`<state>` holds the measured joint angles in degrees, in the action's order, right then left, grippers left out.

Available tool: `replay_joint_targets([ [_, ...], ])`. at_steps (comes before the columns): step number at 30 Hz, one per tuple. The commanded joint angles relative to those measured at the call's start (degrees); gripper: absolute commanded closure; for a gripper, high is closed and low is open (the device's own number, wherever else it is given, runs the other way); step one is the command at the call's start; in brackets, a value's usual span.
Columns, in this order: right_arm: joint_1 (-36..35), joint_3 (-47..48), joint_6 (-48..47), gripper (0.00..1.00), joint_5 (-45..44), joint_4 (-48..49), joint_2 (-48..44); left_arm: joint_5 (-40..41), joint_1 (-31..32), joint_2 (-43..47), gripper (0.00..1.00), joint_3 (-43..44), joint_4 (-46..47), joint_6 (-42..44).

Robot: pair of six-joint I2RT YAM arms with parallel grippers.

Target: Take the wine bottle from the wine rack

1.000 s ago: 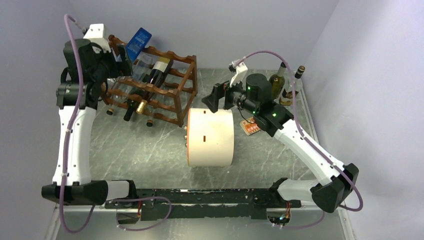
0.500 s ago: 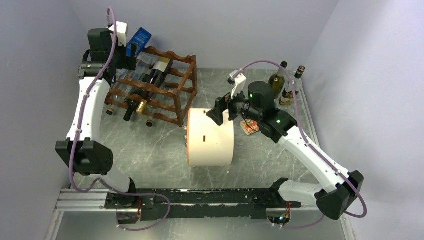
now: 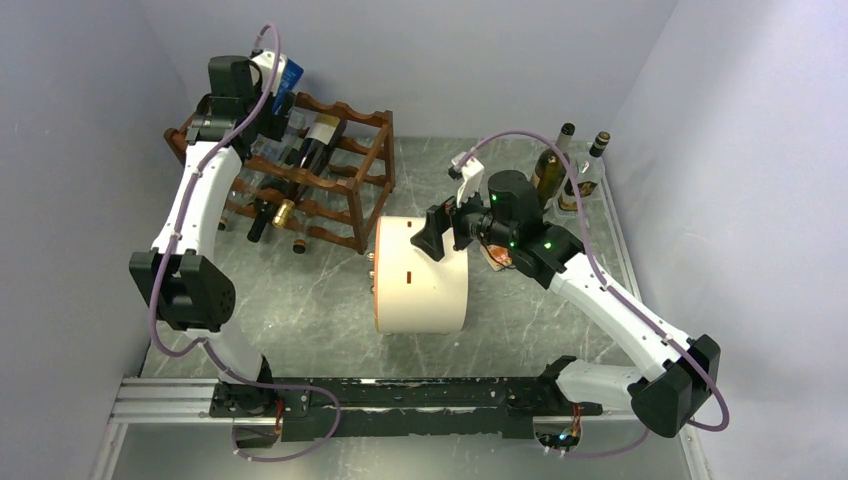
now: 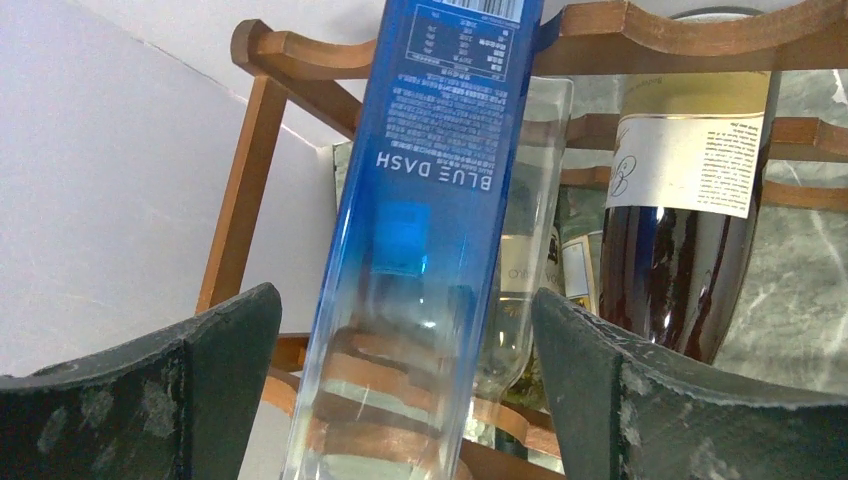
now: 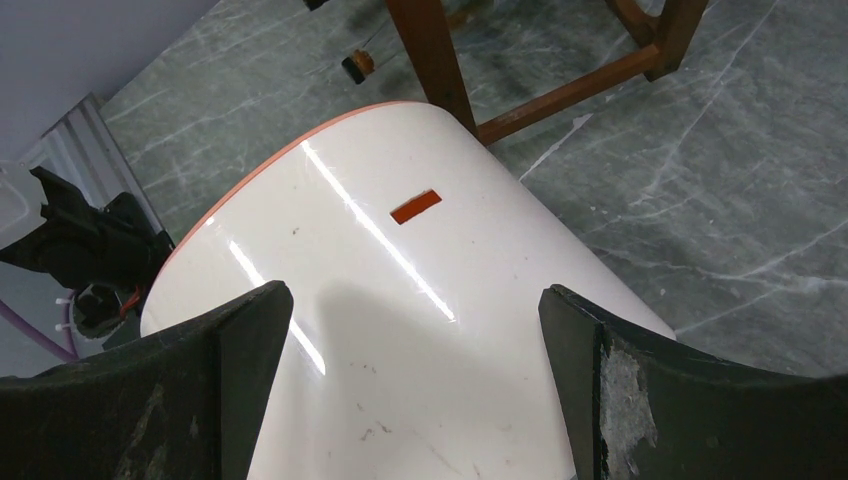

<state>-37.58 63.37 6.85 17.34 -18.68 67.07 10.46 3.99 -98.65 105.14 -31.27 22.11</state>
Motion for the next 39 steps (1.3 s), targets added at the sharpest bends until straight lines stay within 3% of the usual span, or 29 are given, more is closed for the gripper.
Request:
replay_joint_targets([
  [1,-0.05,-1.47,0.87,0.0,0.51,2.81,-0.7,2.64,0.58,-0.94,0.02,-0.8,4.23,3.06],
  [7,-0.04,-0.9,0.49,0.0,0.39,2.52,-0.1,5.98,0.58,-4.51,0.0,-0.08,3.78,4.34],
  [15,-0.03,-0.54,0.78,0.0,0.32,3.2,-0.51,4.81,0.67,-6.35,0.08,0.19,3.09,3.12],
  [16,-0.1,-0.41,0.79,0.0,0.44,3.26,-0.6,4.71,0.71,-6.19,0.1,0.03,3.18,3.12],
  [21,-0.07,0.2,1.12,0.0,0.51,3.44,-0.98,4.48,0.84,-3.91,0.42,-0.7,4.59,2.45],
  [30,-0.05,0.52,1.87,0.0,0.81,3.63,-1.54,0.63,0.85,1.11,0.81,0.58,3.38,-1.6],
  [34,-0.17,0.59,2.18,0.0,0.58,3.73,-2.22,-0.35,0.84,2.56,0.92,2.53,1.72,-4.69],
  [39,-0.19,1.36,2.65,0.0,0.33,3.22,-2.38,-4.05,0.85,5.01,0.93,3.98,-0.25,-8.88],
])
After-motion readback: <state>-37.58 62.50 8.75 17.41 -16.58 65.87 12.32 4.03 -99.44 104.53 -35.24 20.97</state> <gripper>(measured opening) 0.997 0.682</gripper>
